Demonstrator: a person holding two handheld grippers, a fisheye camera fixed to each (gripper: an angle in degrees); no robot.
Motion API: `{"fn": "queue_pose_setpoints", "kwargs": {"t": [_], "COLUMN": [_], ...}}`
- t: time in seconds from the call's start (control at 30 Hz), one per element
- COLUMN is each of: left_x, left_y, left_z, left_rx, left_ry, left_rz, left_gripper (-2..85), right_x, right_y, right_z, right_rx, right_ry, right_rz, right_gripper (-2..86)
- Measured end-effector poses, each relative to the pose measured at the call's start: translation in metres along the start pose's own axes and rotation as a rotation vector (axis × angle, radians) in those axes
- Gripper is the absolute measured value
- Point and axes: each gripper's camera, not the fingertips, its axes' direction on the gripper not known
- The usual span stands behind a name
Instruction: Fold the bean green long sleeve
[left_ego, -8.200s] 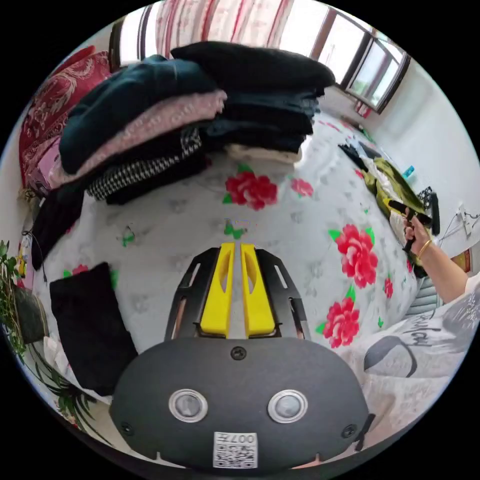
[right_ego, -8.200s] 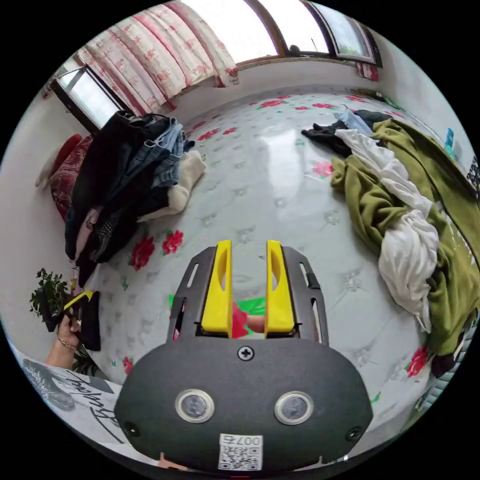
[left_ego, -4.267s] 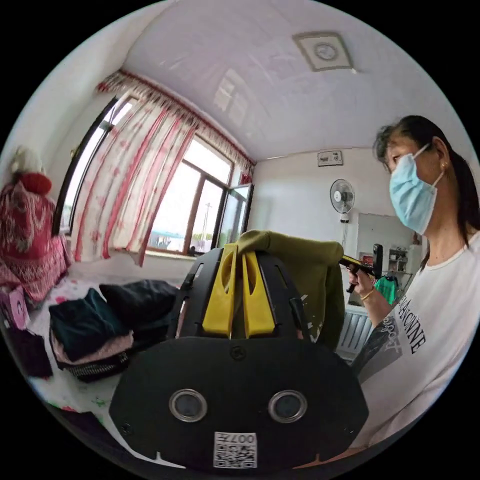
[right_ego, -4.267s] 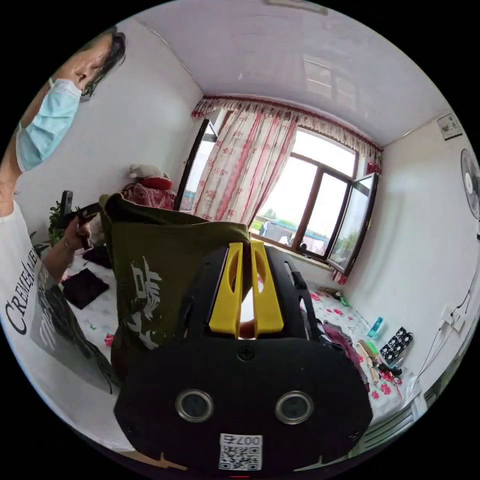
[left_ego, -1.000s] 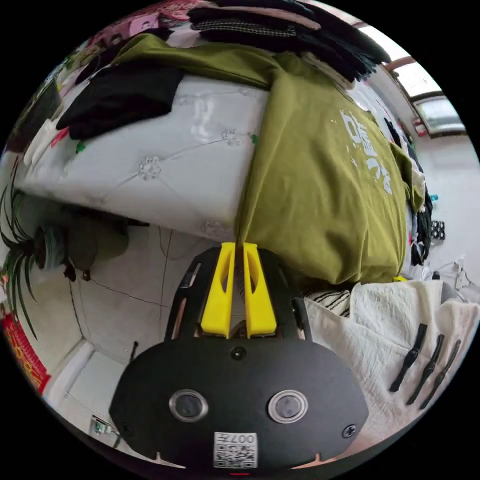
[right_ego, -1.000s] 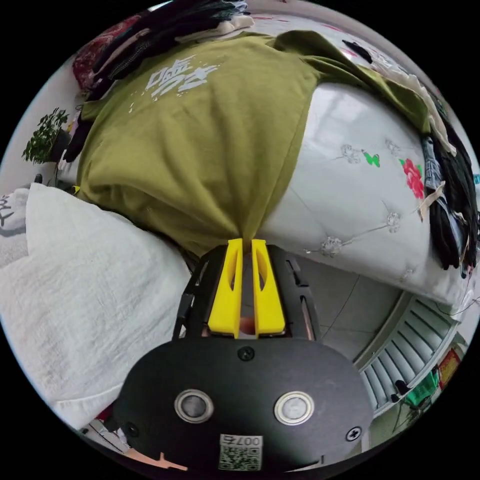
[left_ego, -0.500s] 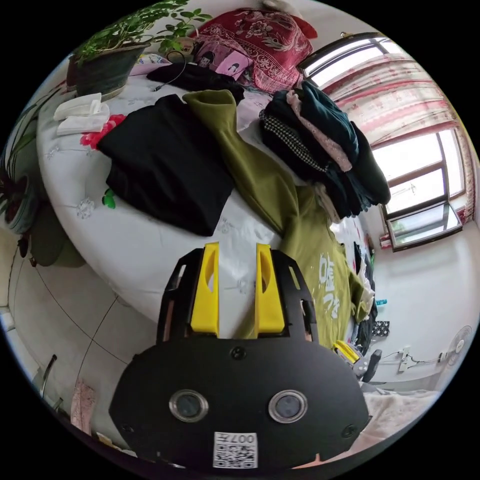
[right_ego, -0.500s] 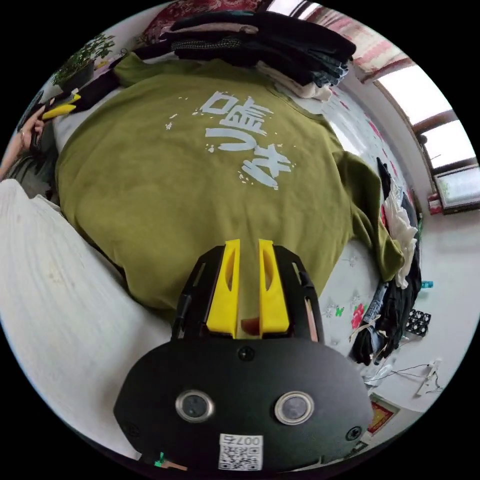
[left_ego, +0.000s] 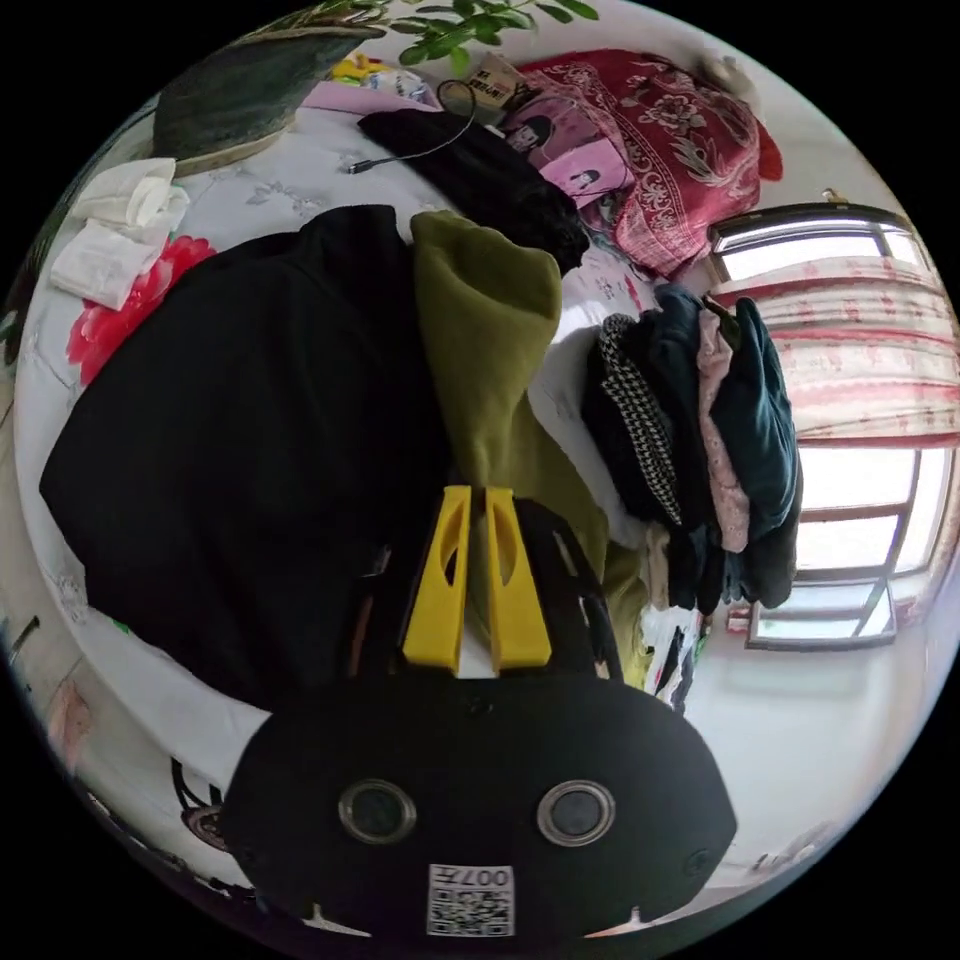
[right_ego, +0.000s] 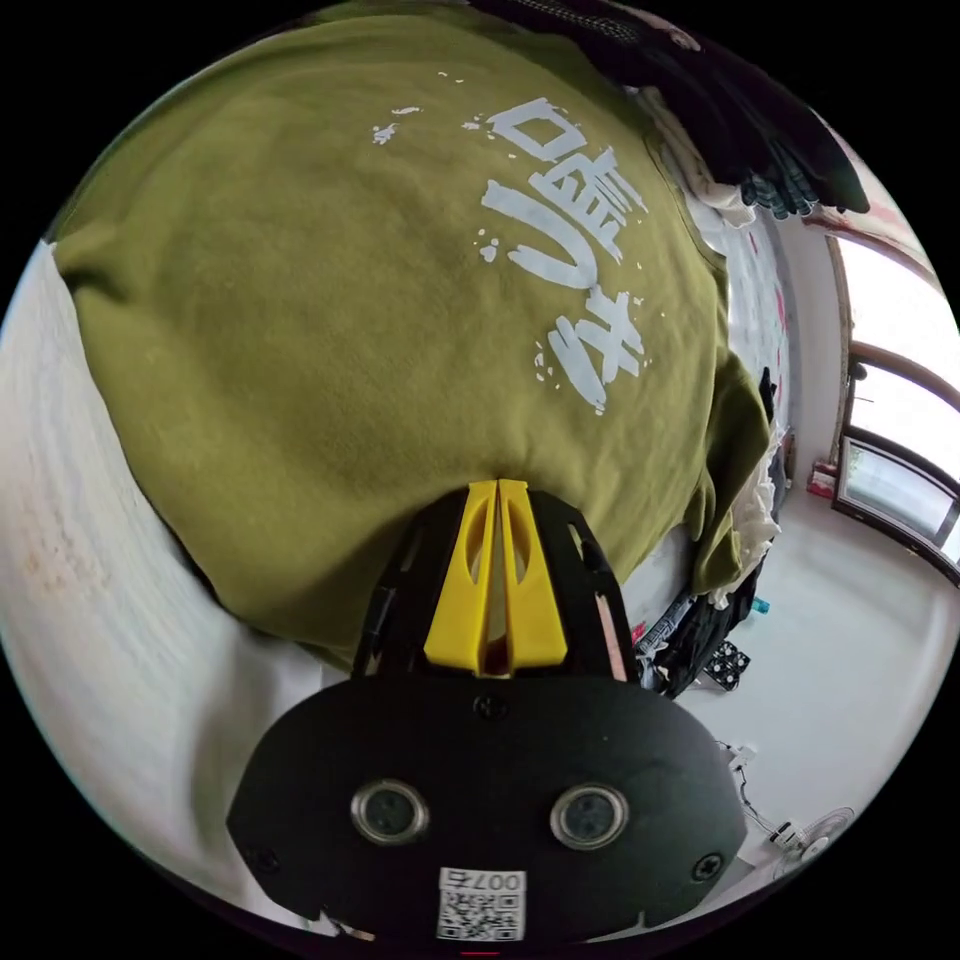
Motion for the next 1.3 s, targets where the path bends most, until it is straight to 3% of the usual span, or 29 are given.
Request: {"fn": "queue_pose_setpoints", "kwargs": {"t": [0.13, 0.3, 0.37, 0.43, 0.5, 0.57, 0.67, 0.77, 0.9, 1.03, 1.17, 1.23, 1.3], "left_x": [0.058, 0.244, 0.324, 0.351, 0.349, 0.318, 0.279, 0.261, 0.25, 0.243, 0.226, 0.215, 0.203], "left_y": [0.033, 0.163, 0.29, 0.392, 0.491, 0.591, 0.647, 0.646, 0.615, 0.58, 0.569, 0.57, 0.571], "left_z": [-0.01, -0.018, 0.012, 0.054, 0.104, 0.164, 0.192, 0.177, 0.174, 0.203, 0.244, 0.266, 0.29], "left_rx": [0.102, 0.157, 0.012, -0.16, -0.316, -0.433, -0.423, -0.395, -0.292, -0.265, -0.314, -0.343, -0.377], "left_ry": [0.061, 0.169, 0.288, 0.32, 0.233, 0.009, -0.195, -0.119, -0.175, -0.342, -0.444, -0.496, -0.572], "left_rz": [0.176, 0.896, 1.337, 1.586, 1.778, 1.901, 1.858, 1.729, 1.588, 1.469, 1.339, 1.304, 1.285], "left_gripper": [-0.3, 0.1, 1.6, 2.7, 2.8, 1.3, -0.4, -0.9, -0.9, -0.9, -0.9, -0.9, -1.0], "right_x": [0.017, 0.053, 0.072, 0.1, 0.124, 0.151, 0.19, 0.221, 0.255, 0.27, 0.271, 0.272, 0.285], "right_y": [0.006, 0.02, 0.03, 0.053, 0.077, 0.104, 0.145, 0.158, 0.106, 0.008, -0.062, -0.093, -0.081], "right_z": [-0.001, 0.001, 0.003, 0.007, 0.01, 0.01, 0.002, -0.009, -0.043, -0.107, -0.118, -0.084, -0.071], "right_rx": [-0.007, -0.011, 0.0, 0.031, 0.075, 0.138, 0.265, 0.367, 0.498, 0.623, 0.586, 0.409, 0.389], "right_ry": [-0.077, -0.222, -0.302, -0.428, -0.535, -0.634, -0.717, -0.726, -0.712, -0.613, -0.543, -0.574, -0.56], "right_rz": [0.04, 0.161, 0.255, 0.393, 0.507, 0.634, 0.799, 0.844, 0.688, 0.456, 0.364, 0.32, 0.342], "right_gripper": [-0.3, -0.1, 0.1, 0.9, 1.9, 2.8, 4.5, 6.4, 8.2, 8.7, 7.8, 5.8, 4.1]}}
